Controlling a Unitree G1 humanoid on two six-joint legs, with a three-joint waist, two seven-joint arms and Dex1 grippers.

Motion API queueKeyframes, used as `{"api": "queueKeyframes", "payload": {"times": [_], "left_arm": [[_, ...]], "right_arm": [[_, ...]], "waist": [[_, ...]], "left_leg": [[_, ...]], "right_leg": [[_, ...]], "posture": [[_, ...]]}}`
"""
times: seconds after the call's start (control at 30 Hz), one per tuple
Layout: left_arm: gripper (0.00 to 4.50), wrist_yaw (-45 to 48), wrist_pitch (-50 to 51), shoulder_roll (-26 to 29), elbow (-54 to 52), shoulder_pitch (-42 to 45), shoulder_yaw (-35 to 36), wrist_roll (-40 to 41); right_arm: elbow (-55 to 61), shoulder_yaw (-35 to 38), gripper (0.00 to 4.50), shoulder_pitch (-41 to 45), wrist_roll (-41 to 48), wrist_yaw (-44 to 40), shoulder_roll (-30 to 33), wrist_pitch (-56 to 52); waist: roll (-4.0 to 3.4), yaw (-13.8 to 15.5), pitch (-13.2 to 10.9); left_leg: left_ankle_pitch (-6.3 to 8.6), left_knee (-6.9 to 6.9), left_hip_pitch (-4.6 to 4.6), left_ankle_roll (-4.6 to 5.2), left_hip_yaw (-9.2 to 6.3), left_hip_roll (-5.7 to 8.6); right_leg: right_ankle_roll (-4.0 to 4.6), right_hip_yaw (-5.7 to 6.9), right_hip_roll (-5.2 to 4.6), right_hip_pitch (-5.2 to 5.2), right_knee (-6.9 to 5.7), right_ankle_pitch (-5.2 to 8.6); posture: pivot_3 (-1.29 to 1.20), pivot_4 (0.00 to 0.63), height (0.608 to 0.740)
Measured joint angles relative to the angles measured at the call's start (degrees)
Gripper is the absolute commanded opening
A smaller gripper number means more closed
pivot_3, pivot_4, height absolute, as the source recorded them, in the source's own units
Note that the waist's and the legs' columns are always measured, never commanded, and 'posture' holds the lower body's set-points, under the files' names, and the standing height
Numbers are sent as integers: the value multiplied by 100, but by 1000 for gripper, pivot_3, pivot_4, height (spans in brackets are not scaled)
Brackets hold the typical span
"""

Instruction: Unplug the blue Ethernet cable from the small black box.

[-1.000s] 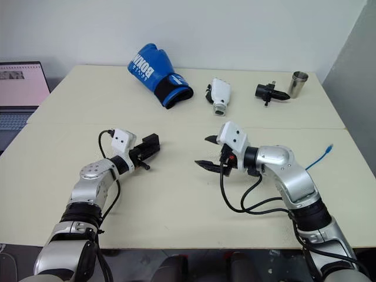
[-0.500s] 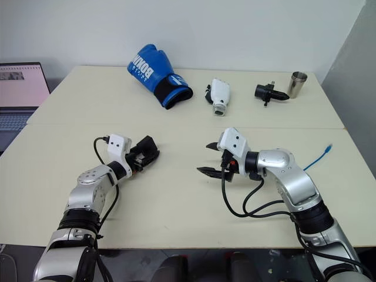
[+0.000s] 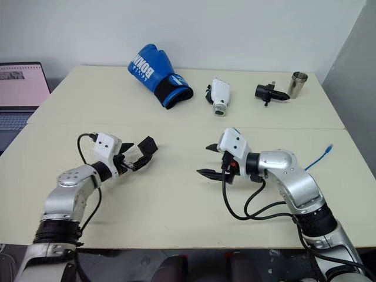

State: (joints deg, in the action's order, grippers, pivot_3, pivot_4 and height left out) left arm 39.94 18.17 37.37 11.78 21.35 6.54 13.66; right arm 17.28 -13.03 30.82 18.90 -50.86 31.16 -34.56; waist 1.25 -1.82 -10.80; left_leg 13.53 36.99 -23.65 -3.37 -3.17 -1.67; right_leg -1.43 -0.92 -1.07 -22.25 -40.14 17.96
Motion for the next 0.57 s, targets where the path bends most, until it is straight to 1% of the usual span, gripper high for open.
{"api": "queueKeyframes", "payload": {"times": [0.1,0.23,0.33,0.4,0.57], "left_arm": [[4444,332,144,395,-440,-153,17,45],[4444,923,162,716,-739,-151,105,319],[4444,1571,316,1270,-741,27,56,426],[4444,1786,403,1381,-654,268,53,440],[4444,2170,506,1392,-270,811,28,535]], "right_arm": [[250,344,3892,-199,296,-31,220,-319],[376,914,3892,-330,709,-103,521,-517],[323,1589,3892,-393,1065,-479,1233,-622],[260,1850,3892,-397,1194,-671,1480,-653],[132,1877,3892,-405,1345,-919,1786,-678]], "waist": [[0,7,0],[0,18,0],[-2,23,-2],[-2,19,-2],[-2,-15,-2]], "left_leg": [[0,0,1,0,1,0],[0,0,1,0,2,0],[0,-4,1,1,1,2],[1,-3,3,1,3,0],[1,-2,4,1,8,-2]], "right_leg": [[0,1,-1,2,1,0],[0,2,0,3,2,0],[0,5,1,3,7,0],[-1,3,3,6,7,1],[-1,-3,5,4,5,1]], "posture": [[0,150,740],[0,150,740],[0,150,740],[0,150,740],[0,150,740]]}}
